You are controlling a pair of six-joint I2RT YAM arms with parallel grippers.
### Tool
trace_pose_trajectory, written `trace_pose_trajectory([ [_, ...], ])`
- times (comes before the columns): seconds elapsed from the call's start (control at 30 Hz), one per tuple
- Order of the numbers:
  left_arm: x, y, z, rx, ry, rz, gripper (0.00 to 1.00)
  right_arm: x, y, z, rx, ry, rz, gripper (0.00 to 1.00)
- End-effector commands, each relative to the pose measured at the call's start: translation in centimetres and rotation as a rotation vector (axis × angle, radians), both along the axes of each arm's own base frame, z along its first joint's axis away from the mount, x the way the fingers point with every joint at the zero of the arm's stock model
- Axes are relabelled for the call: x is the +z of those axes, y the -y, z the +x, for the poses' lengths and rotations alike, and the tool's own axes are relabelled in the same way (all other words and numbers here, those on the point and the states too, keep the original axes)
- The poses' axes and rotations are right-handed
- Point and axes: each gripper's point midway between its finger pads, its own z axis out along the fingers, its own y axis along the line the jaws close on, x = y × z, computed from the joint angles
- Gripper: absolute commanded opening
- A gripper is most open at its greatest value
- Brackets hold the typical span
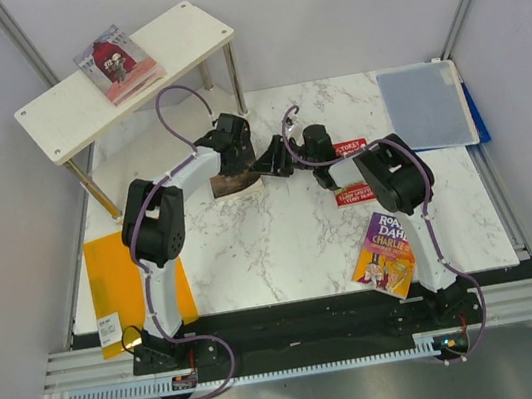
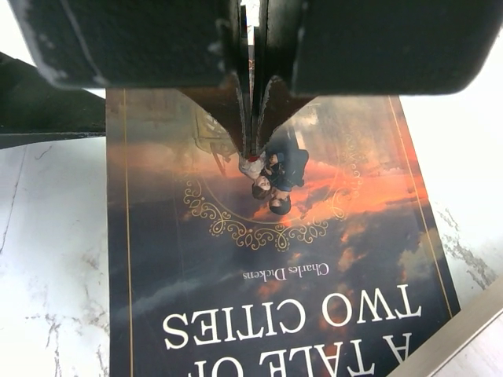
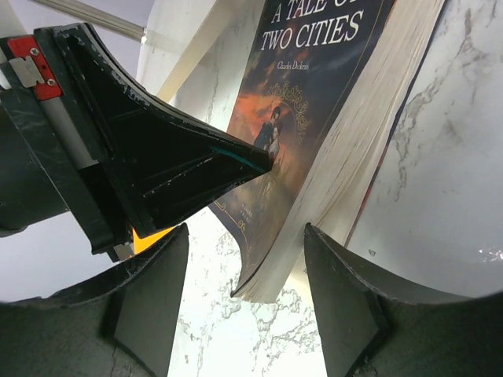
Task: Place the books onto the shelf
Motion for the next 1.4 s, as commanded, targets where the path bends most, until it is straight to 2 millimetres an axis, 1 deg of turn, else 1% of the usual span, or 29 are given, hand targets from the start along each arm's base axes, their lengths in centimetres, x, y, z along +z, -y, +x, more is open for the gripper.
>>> trace_pose_trajectory([
  [0.0,-6.6,0.4,-3.9,-0.057,-0.198,0.026,0.02,4.2,-3.7,-0.5,0.087,0.103,0.078,0.68],
  [0.07,-6.8,0.5,-4.1,-0.061,-0.203,0.023,0.02,2.6,-4.0,-0.5,0.083,0.062,0.032,0.67],
  [0.2,-7.0,0.7,-4.3,-0.066,-0.212,0.019,0.02,1.6,-4.6,-0.2,0.067,0.044,-0.006,0.62],
  [0.23,-7.0,0.7,-4.4,-0.068,-0.213,0.020,0.02,0.6,-4.6,-0.2,0.056,0.009,-0.029,0.57],
  [0.4,-7.2,0.7,-4.5,-0.074,-0.218,0.023,0.02,-0.8,-4.9,0.3,0.037,-0.006,-0.097,0.43],
  [0.5,-7.4,0.6,-4.8,-0.073,-0.224,0.027,0.02,-1.3,-5.1,0.2,0.045,-0.008,-0.129,0.27],
  [0.53,-7.3,0.5,-4.8,-0.072,-0.223,0.029,0.02,-1.4,-5.1,0.1,0.049,-0.013,-0.138,0.12],
  [0.57,-7.4,0.4,-5.0,-0.068,-0.225,0.031,0.02,-1.4,-5.1,0.0,0.049,-0.016,-0.141,0.03],
  [0.6,-7.3,0.3,-5.0,-0.065,-0.224,0.033,0.02,-1.5,-4.9,0.1,0.045,-0.011,-0.150,0.00],
  [0.63,-7.5,0.1,-5.3,-0.063,-0.230,0.036,0.02,-1.7,-4.7,-0.1,0.044,-0.017,-0.169,0.00],
  [0.7,-6.8,0.1,-5.5,-0.060,-0.222,0.032,0.02,-2.1,-4.1,-0.4,0.040,-0.011,-0.206,0.00],
  [0.73,-6.9,-0.1,-6.0,-0.058,-0.230,0.035,0.02,-1.7,-3.8,-0.6,0.038,-0.003,-0.217,0.00],
  [0.77,-6.5,-0.2,-6.1,-0.052,-0.222,0.031,0.02,-2.5,-3.3,-1.2,0.039,-0.019,-0.241,0.00],
  [0.8,-5.5,-0.3,-6.0,-0.049,-0.202,0.028,0.02,-2.7,-2.8,-1.5,0.036,-0.023,-0.254,0.00],
  [0.83,-5.3,-0.6,-6.5,-0.044,-0.203,0.032,0.02,-2.0,-2.5,-1.8,0.037,-0.004,-0.256,0.00],
  [0.87,-4.9,-0.8,-6.7,-0.035,-0.196,0.033,0.06,-3.0,-1.7,-2.7,0.037,-0.029,-0.276,0.00],
  [0.9,-3.5,-0.8,-6.7,-0.031,-0.166,0.022,0.12,-2.3,-1.3,-3.1,0.034,-0.023,-0.273,0.00],
  [0.93,-3.7,-1.3,-7.5,-0.026,-0.178,0.026,0.17,-3.5,-0.5,-4.4,0.044,-0.047,-0.287,0.00],
  [0.97,-3.3,-1.4,-7.9,-0.028,-0.173,0.024,0.32,-3.6,0.0,-4.9,0.044,-0.052,-0.291,0.00],
  [1.0,-1.8,-1.4,-8.0,-0.029,-0.145,0.007,0.37,-3.1,0.5,-5.3,0.044,-0.047,-0.290,0.00],
  [1.03,-2.2,-1.8,-9.1,-0.032,-0.164,0.012,0.46,-4.2,1.2,-6.8,0.061,-0.071,-0.297,0.00],
  [1.07,-1.8,-1.9,-9.6,-0.030,-0.159,0.007,0.56,-4.3,1.9,-7.1,0.056,-0.083,-0.295,0.00],
  [1.1,-1.6,-1.8,-10.1,-0.034,-0.155,0.005,0.58,-3.8,2.2,-7.6,0.057,-0.088,-0.282,0.00],
  [1.13,-1.1,-2.3,-11.1,-0.031,-0.148,0.002,0.59,-4.3,2.8,-8.5,0.060,-0.105,-0.276,0.00],
  [1.2,-0.9,-2.5,-12.2,-0.007,-0.144,-0.025,0.61,-3.3,3.4,-9.1,0.064,-0.116,-0.235,0.00],
  [1.23,-0.3,-2.9,-13.1,0.003,-0.123,-0.048,0.61,-3.7,3.9,-9.8,0.064,-0.128,-0.238,0.00],
  [1.3,0.3,-2.8,-14.1,0.031,-0.105,-0.108,0.62,-3.0,4.4,-9.8,0.056,-0.111,-0.241,0.00],
  [1.33,-0.3,-3.4,-15.1,0.050,-0.112,-0.114,0.62,-3.1,4.6,-9.9,0.053,-0.117,-0.251,0.00],
  [1.37,1.5,-3.2,-14.9,0.077,-0.046,-0.169,0.71,-2.9,4.7,-9.7,0.048,-0.110,-0.251,0.00],
])
